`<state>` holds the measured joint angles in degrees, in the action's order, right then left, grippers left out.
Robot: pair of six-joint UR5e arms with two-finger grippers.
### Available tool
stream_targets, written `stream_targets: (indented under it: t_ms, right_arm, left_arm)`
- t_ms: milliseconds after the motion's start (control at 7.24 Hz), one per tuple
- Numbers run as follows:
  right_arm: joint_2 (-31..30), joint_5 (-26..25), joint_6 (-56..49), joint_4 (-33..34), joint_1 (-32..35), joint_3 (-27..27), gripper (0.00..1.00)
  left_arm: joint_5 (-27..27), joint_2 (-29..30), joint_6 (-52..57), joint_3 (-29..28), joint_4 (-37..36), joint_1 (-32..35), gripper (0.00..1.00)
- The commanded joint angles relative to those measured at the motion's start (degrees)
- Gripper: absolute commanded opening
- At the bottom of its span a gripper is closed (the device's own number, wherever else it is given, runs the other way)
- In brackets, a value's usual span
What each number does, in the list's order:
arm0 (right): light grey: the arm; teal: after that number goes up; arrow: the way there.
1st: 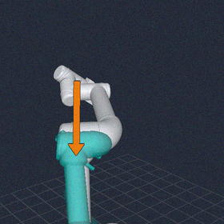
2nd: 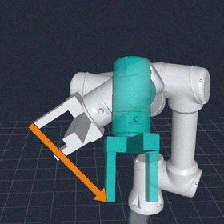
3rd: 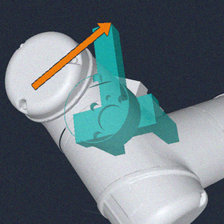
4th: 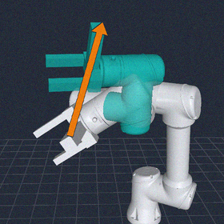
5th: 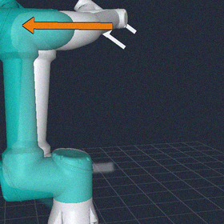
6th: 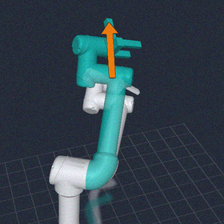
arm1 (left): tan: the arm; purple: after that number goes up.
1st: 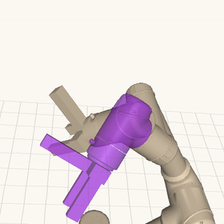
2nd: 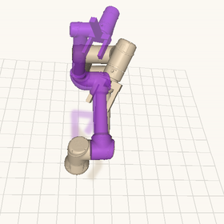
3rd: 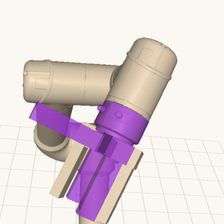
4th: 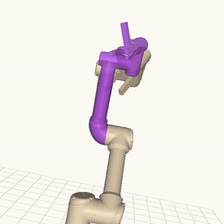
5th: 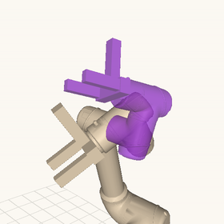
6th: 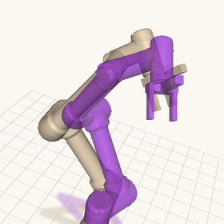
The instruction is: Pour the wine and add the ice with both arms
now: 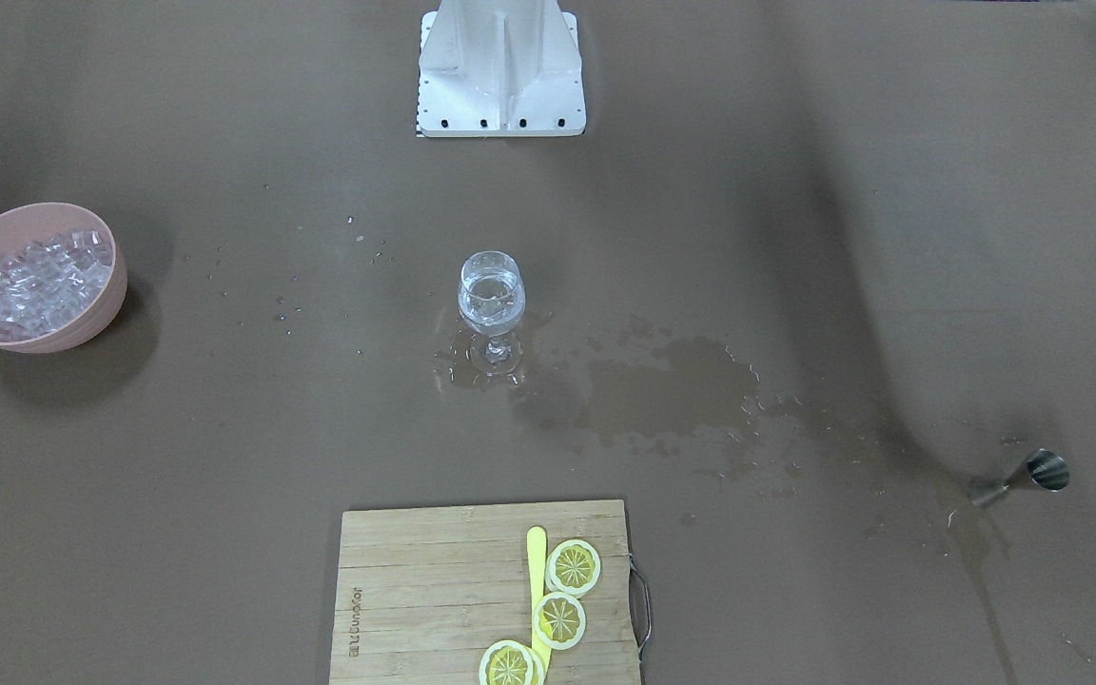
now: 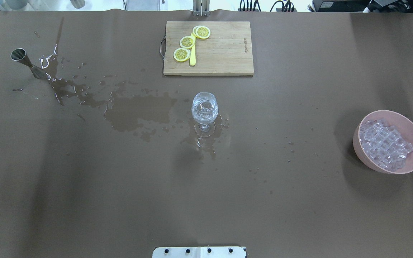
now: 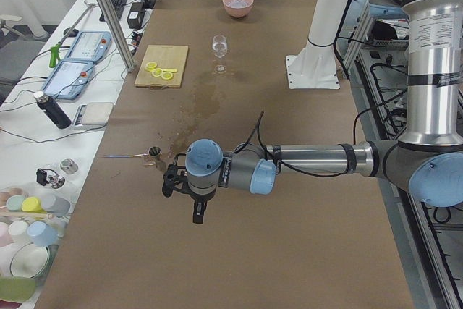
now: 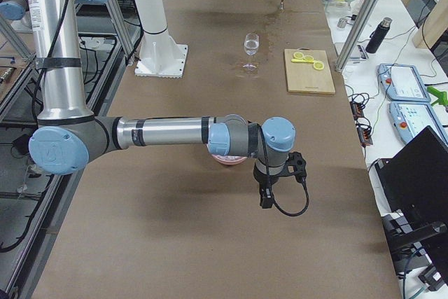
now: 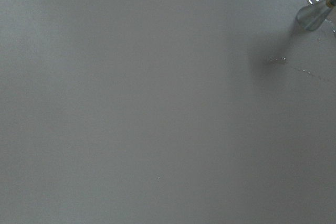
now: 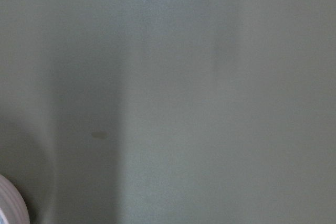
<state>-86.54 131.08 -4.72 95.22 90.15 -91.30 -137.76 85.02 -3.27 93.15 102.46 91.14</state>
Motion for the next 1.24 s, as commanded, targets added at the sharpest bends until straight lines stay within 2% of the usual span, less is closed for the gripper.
stream_targets:
  t_ms: [0, 1106]
  right_arm:
    - [0.0, 0.4, 1.1, 0.0, -0.1, 0.1, 1.00]
    - [-0.2, 1.7, 1.1, 0.0, -0.1, 0.2, 1.00]
  left_arm:
    - [0.0, 0.0, -0.1, 0.1, -0.1, 0.0, 0.98]
    - [-0.3, -0.3, -0.1, 1.0, -0.6, 0.1, 0.99]
